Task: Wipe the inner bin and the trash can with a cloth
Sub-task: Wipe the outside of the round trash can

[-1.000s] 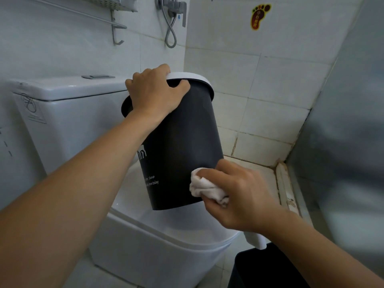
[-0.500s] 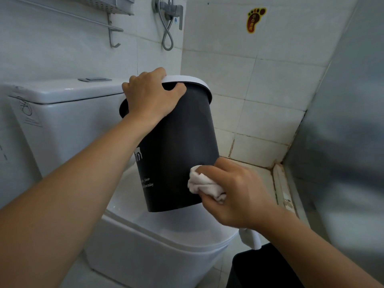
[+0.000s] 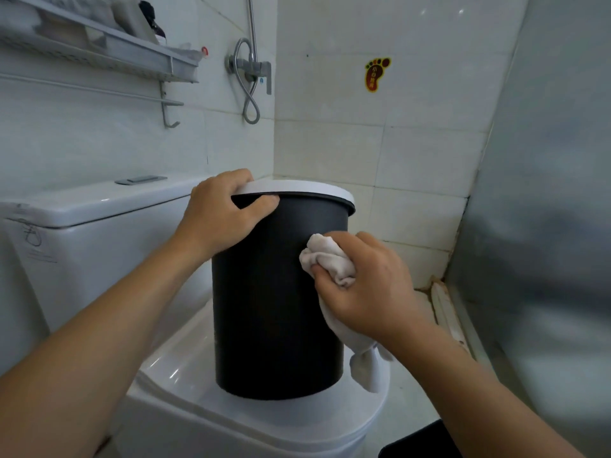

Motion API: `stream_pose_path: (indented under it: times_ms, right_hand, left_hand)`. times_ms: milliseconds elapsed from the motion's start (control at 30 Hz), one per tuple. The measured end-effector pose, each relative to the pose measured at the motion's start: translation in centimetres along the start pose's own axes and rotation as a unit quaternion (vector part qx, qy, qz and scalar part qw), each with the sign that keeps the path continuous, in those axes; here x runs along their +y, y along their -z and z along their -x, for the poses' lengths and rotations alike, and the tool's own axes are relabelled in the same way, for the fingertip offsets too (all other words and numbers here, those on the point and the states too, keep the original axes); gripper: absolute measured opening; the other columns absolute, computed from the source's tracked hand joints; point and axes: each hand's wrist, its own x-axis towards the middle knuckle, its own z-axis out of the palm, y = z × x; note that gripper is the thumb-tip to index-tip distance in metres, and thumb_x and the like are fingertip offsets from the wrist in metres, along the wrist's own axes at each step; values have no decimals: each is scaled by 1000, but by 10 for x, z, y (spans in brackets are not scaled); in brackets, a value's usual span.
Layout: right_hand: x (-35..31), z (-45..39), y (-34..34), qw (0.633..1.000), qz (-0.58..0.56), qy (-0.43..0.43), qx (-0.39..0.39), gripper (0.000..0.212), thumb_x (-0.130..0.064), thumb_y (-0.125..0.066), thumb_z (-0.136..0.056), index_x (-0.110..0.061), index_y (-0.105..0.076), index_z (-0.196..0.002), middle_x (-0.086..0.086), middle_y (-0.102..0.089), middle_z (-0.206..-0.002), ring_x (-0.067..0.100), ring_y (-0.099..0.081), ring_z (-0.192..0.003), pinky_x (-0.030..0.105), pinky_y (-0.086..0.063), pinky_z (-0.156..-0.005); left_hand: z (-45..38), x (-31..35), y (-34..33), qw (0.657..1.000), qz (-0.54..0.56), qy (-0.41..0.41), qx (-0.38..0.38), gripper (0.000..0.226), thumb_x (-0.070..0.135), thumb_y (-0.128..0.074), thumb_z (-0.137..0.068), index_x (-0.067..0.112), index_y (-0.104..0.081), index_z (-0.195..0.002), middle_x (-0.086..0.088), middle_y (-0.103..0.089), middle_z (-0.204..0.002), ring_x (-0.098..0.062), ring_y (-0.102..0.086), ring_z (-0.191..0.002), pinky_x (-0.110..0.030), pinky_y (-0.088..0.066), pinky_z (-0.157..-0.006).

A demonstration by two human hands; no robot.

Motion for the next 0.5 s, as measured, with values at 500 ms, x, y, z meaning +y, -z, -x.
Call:
stream_pose_path:
  times_ms: [500]
  right_hand:
    - [-47, 13, -58, 988, 70, 118, 75, 30, -43, -69, -89, -20, -69, -109, 1, -53, -84, 19, -47, -68, 34, -45, -48]
  left_hand:
    - [29, 8, -17, 990, -95, -76, 69, 66, 57, -47, -95, 10, -34, -50, -5, -33, -43, -23, -37, -45, -32, -31, -48]
